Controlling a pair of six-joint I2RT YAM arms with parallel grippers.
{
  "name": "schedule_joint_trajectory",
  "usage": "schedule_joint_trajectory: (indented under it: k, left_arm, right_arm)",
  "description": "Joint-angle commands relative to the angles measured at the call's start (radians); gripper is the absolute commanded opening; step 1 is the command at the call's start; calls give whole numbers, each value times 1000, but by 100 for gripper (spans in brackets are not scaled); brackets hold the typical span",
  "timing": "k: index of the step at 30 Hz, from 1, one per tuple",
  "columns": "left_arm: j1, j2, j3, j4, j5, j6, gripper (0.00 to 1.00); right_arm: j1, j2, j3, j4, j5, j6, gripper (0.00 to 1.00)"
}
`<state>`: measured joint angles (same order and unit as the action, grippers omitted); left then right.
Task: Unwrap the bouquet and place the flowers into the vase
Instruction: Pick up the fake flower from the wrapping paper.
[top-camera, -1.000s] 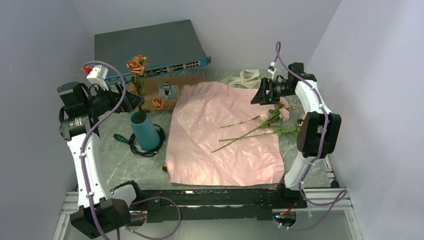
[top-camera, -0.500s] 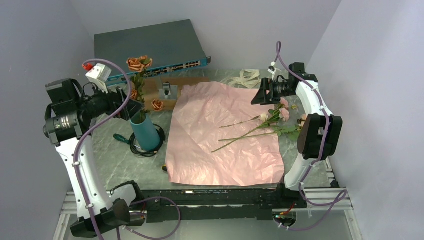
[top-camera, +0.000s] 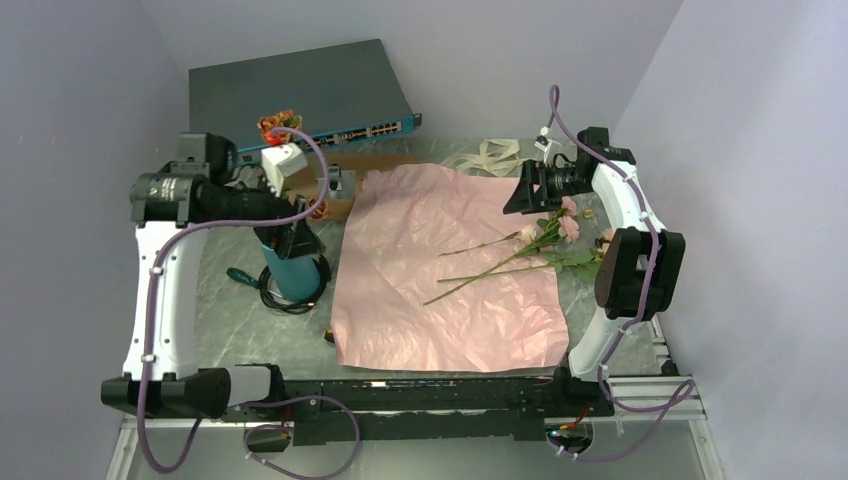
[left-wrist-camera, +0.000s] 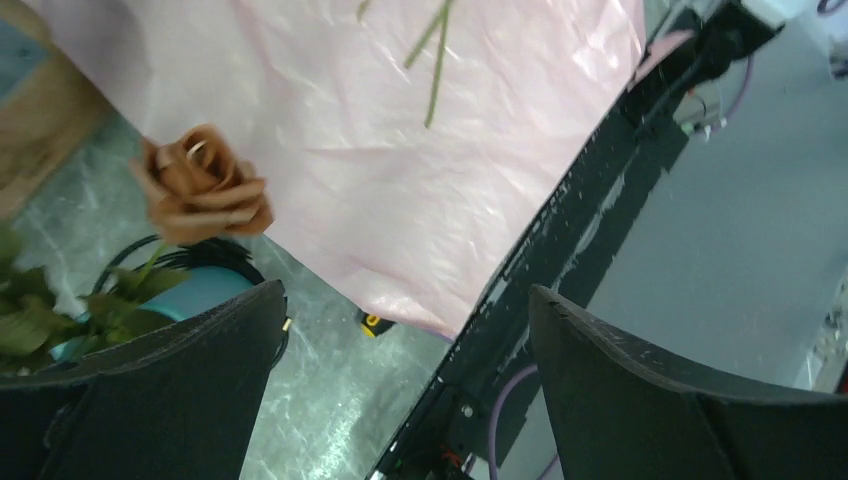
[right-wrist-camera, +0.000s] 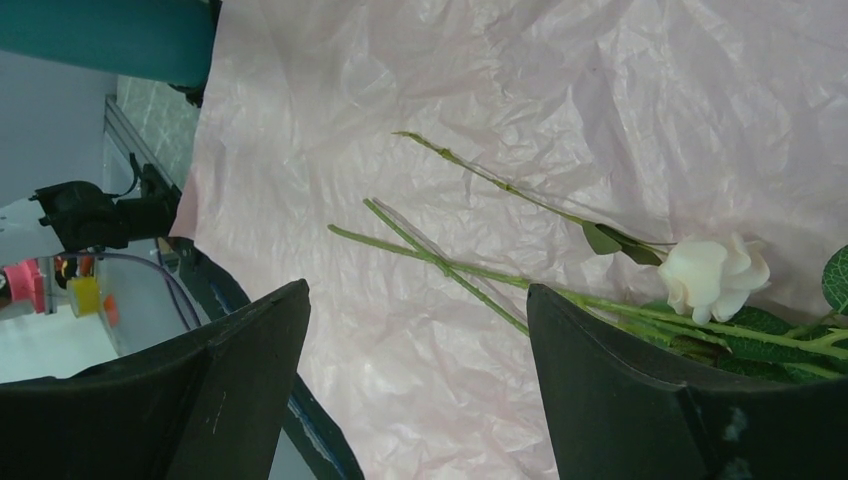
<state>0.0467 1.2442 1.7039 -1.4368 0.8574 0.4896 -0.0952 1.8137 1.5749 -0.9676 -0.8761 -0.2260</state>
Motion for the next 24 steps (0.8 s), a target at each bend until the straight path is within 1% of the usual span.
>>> schedule_joint_trajectory:
  k: [1,5,6,8,12,14,16,19,22,24]
  left_arm:
    - [-136,54,73,-90,-69,93,96]
    - [-319,138,130,-48,-170,111,95]
    - [-367,159,139,-29,-208,101,94]
    - [-450,208,180,22,-228,59,92]
    - [-569,350,297,80,-236,-20,88]
    - [-647,395,305,138,-263,-51,84]
    - [-712,432,273,211,-306,-65,80]
    - [-773,493,245,288,-330,-82,76]
    - [-782,548,254,316,-298,-114,75]
    - [-783,558,253,337,-289,-121,75]
  right_arm:
    - [0,-57,1,-32,16,-50,82]
    - [0,-80,-17,-44,53,-74,82]
    - [0,-89,-26,-46,63,-77,82]
    - [-7,-102,-36,-54,76,-80,82]
    - [-35,-138,-68,-58,93,-69,82]
    - [-54,-158,-94,-49,117,-54,82]
    - [-74,-177,-122,-32,169,-40,80]
    - [-98,-200,-163,-15,305,0,72]
    - [-126,-218,-198,15,435,64,67]
    - [-144,-233,-227,53,498,106,63]
